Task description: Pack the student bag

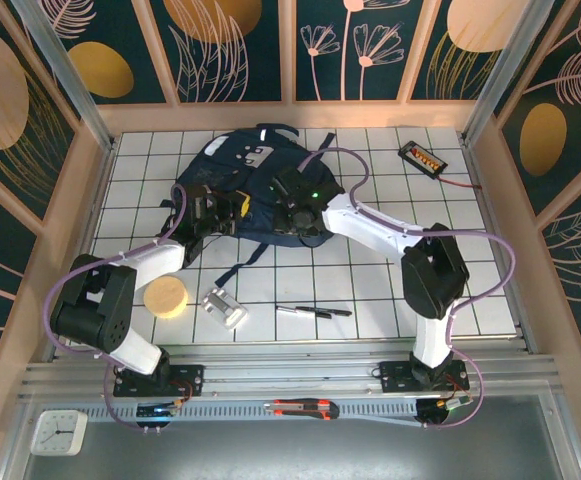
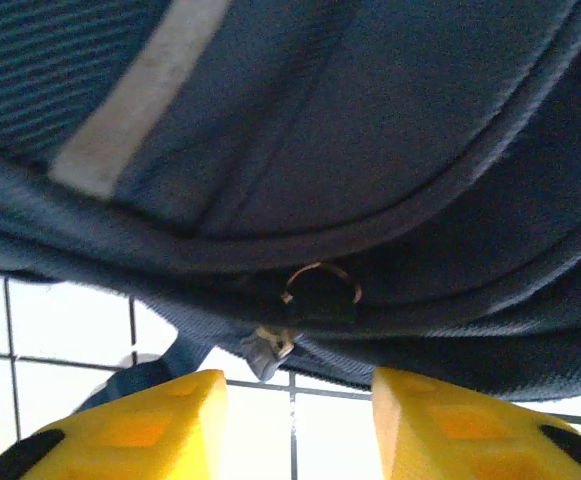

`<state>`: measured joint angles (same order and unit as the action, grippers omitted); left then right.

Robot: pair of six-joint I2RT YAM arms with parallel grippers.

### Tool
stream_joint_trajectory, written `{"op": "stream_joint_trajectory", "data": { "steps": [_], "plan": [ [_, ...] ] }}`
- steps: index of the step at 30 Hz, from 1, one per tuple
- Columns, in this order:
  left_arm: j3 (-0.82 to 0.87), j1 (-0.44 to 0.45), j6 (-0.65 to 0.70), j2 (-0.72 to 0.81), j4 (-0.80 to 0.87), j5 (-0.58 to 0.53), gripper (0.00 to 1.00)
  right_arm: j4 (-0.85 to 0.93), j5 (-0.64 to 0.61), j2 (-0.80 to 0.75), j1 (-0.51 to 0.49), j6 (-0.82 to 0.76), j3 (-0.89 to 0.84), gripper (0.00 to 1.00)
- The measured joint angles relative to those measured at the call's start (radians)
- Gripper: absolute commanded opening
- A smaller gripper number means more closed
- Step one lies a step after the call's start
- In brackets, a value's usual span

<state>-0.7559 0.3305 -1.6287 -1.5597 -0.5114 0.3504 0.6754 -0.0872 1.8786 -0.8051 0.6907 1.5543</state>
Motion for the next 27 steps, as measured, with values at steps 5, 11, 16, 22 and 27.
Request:
{"op": "stream_joint_trajectory", "data": {
  "steps": [5, 11, 16, 22, 27],
  "plan": [
    [-0.003, 0.003, 0.0, 0.003, 0.004, -0.007, 0.0, -0.018, -0.029, 0.016, 0.0, 0.001, 0.0, 0.26],
    [-0.008, 0.005, 0.0, 0.003, 0.01, -0.008, 0.0, -0.039, -0.048, 0.044, 0.0, -0.005, 0.001, 0.23],
    [-0.008, 0.005, -0.002, 0.003, 0.01, -0.01, 0.0, -0.043, -0.047, 0.065, -0.001, -0.019, 0.011, 0.07],
    [-0.008, 0.005, -0.008, 0.003, 0.01, -0.011, 0.0, -0.041, -0.051, 0.069, -0.002, -0.037, 0.016, 0.0],
    [-0.007, 0.006, 0.003, 0.003, 0.013, -0.009, 0.0, -0.022, -0.05, 0.069, 0.001, -0.057, 0.021, 0.0]
  ]
}}
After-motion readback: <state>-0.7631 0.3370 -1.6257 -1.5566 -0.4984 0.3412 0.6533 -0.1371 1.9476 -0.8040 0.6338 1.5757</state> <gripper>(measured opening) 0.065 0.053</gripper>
